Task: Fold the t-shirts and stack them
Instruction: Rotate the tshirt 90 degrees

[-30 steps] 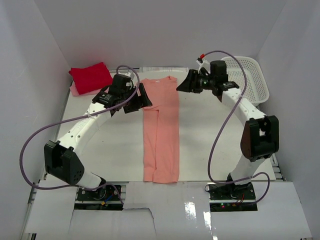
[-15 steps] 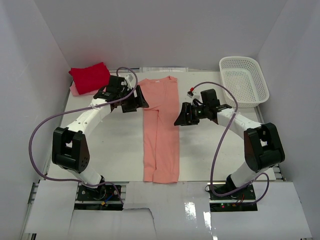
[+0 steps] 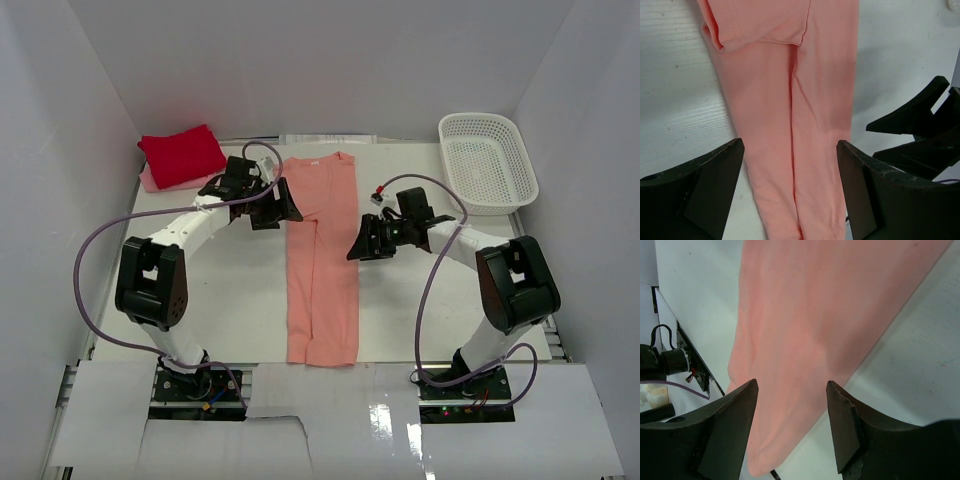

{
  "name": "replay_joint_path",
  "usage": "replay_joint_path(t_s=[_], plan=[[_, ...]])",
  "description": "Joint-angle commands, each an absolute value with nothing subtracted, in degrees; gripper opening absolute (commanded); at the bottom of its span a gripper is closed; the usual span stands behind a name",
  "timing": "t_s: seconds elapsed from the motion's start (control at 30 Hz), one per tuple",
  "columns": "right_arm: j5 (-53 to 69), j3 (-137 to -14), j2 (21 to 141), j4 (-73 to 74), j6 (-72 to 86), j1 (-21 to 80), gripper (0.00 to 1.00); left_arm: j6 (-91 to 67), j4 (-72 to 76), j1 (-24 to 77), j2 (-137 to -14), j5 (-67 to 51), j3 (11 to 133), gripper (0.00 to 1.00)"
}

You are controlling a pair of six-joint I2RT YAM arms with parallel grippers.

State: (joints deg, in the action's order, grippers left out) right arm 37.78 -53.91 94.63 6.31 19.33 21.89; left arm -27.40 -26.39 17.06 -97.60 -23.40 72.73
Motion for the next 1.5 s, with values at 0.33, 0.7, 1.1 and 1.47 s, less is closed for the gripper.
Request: replay_joint_path(t_s=[0.33, 0.7, 1.1, 1.47], plan=[[41.0, -57.3, 103.3, -2.5, 21.4, 24.7, 0.63, -27.1, -19.3, 17.4, -103.1, -26.8, 78.6, 0.85], [40.0, -59.1, 106.1, -1.5, 20.3, 25.0, 0.63, -26.0, -19.9, 17.3, -111.1, -27.5, 86.3, 0.86], [36.0, -63.0, 111.5, 1.8, 18.7, 25.0, 0.63, -27.8, -22.2, 17.2, -122.1, -26.9, 93.2, 0.86], [34.3, -68.4, 117.7, 2.5, 18.7, 24.3, 0.63, -27.5, -22.5, 16.5, -129.3, -21.4, 99.5, 0.86]])
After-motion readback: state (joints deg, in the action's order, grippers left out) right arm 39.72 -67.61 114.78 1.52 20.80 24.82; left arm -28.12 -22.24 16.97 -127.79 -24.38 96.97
